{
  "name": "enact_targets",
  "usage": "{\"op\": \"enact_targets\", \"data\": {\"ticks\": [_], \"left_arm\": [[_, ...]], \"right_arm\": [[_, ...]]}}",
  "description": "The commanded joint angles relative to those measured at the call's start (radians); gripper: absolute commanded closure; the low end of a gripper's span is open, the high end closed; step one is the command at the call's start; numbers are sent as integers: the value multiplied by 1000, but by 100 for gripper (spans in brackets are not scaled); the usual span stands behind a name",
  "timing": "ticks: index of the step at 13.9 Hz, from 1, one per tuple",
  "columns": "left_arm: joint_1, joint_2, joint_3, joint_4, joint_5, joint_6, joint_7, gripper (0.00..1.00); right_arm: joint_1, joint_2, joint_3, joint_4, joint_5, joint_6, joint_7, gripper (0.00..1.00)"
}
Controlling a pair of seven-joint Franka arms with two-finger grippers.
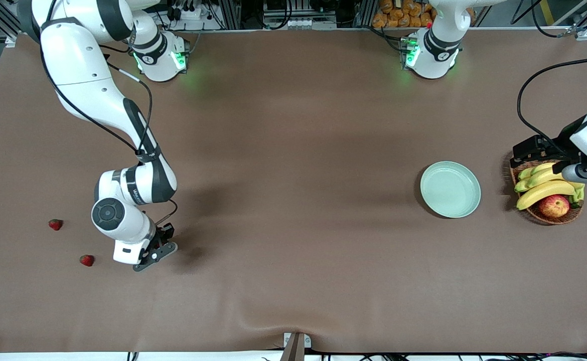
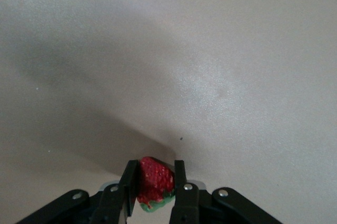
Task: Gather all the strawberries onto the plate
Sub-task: 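Carry the strawberry with the right gripper to mid-table and release it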
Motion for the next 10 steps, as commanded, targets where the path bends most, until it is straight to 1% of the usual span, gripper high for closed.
{"op": "enact_targets", "data": {"ticks": [1,5,7,10], "left_arm": [[-2,3,0,10,-20,-16,-5,0],[-7,3,0,10,-20,-16,-5,0],[-7,4,-3,10,-20,-16,-7,0],[-7,18,-4,11,-20,-16,-5,0]], "right_arm": [[-5,-6,6,-10,22,7,-3,100],[-2,-17,6,-2,86,2,-5,100],[1,-27,6,1,89,2,-5,100],[42,-40,8,12,92,1,27,100]]}}
